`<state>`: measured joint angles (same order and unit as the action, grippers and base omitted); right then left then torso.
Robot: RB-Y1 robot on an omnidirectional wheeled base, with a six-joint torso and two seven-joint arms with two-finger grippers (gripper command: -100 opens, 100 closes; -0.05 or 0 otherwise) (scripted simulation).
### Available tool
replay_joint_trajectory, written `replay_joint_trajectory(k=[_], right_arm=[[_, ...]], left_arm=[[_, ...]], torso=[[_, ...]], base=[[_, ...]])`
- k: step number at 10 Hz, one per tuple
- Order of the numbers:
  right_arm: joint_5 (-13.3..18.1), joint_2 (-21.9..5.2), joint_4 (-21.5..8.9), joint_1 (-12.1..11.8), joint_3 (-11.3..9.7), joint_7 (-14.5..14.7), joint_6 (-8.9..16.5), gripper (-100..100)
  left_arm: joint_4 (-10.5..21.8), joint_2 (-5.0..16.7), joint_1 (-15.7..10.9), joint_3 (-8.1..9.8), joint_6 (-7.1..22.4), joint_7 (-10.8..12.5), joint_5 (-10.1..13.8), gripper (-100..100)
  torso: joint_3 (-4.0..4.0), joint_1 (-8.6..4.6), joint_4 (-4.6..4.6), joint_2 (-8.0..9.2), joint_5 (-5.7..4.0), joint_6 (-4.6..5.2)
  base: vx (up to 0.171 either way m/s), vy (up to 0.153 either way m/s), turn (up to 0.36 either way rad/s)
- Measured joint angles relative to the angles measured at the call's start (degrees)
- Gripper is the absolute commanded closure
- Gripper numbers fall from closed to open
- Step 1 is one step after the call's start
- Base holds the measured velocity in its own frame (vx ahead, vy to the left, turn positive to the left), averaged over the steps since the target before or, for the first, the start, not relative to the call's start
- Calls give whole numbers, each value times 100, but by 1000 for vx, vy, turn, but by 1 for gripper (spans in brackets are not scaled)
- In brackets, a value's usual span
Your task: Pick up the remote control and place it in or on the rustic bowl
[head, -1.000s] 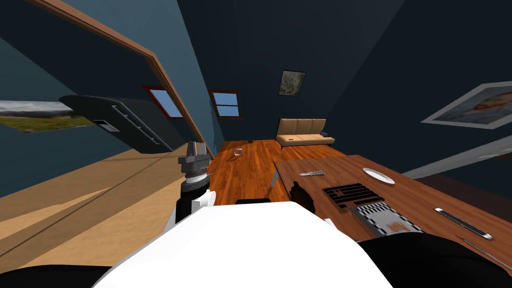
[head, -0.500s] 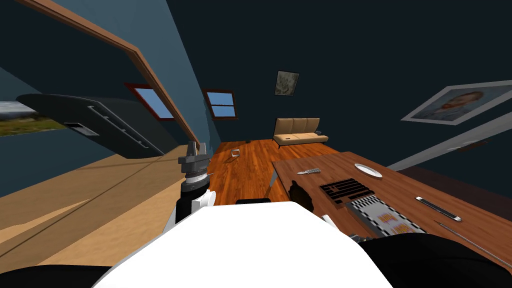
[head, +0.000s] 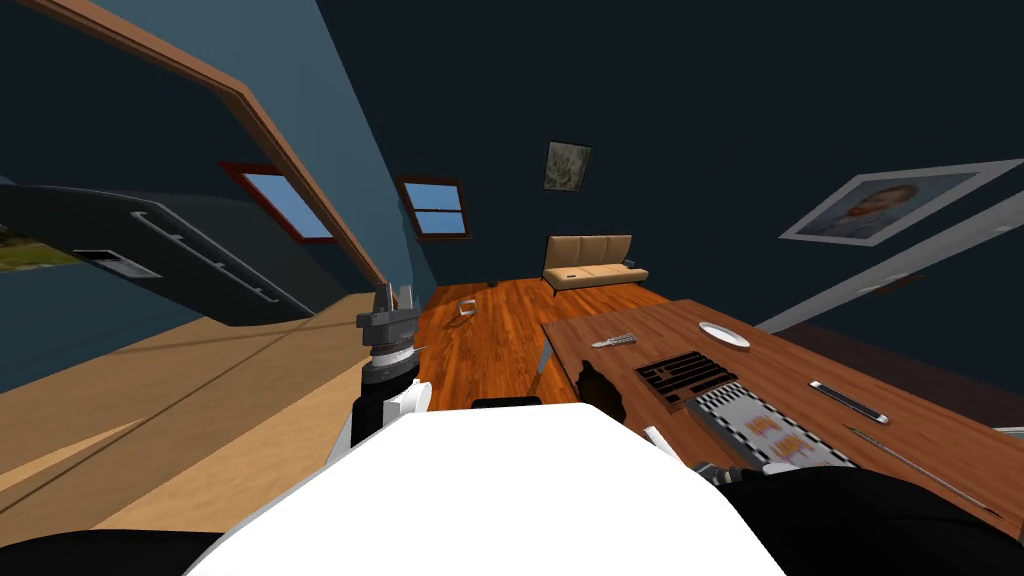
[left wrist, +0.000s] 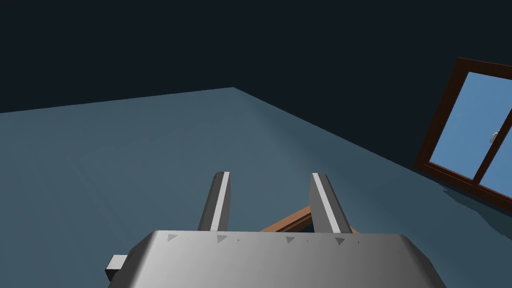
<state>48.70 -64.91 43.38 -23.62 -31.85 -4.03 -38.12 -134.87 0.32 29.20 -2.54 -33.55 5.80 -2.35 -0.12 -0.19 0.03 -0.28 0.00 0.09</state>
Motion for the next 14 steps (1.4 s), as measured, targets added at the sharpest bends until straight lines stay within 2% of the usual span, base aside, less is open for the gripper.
replay_joint_trajectory(k=[1,3,5,7,9,11,13,14], right_arm=[[138,14,-24,14,21,-1,-13,100],[485,85,-159,96,320,-114,-210,100],[796,75,-125,87,398,-187,-225,100],[1148,121,-182,144,689,-352,-382,100],[1462,141,-231,168,769,-377,-436,100],[1816,216,-356,260,1060,-498,-616,100],[2121,208,-365,258,1149,-543,-665,100],[2133,206,-367,255,1154,-549,-665,0]], left_arm=[[0,0,0,0,0,0,0,0],[0,0,0,0,0,0,0,0],[0,0,0,0,0,0,0,0],[0,0,0,0,0,0,0,0],[0,0,0,0,0,0,0,0],[0,0,0,0,0,0,0,0],[0,0,0,0,0,0,0,0],[0,0,0,0,0,0,0,0]], torso=[[3,-2,1,5,1,0],[-2,3,-1,-3,3,6],[3,2,1,5,4,2],[-2,10,-2,-2,6,10],[3,3,0,5,7,4],[-2,9,-2,-3,8,11],[3,10,0,6,11,6],[5,7,1,9,9,3]], base=[[38,5,-278],[34,12,-61],[22,10,-117],[31,17,-74],[24,0,-106],[33,18,-81],[2,5,8],[0,0,0]])
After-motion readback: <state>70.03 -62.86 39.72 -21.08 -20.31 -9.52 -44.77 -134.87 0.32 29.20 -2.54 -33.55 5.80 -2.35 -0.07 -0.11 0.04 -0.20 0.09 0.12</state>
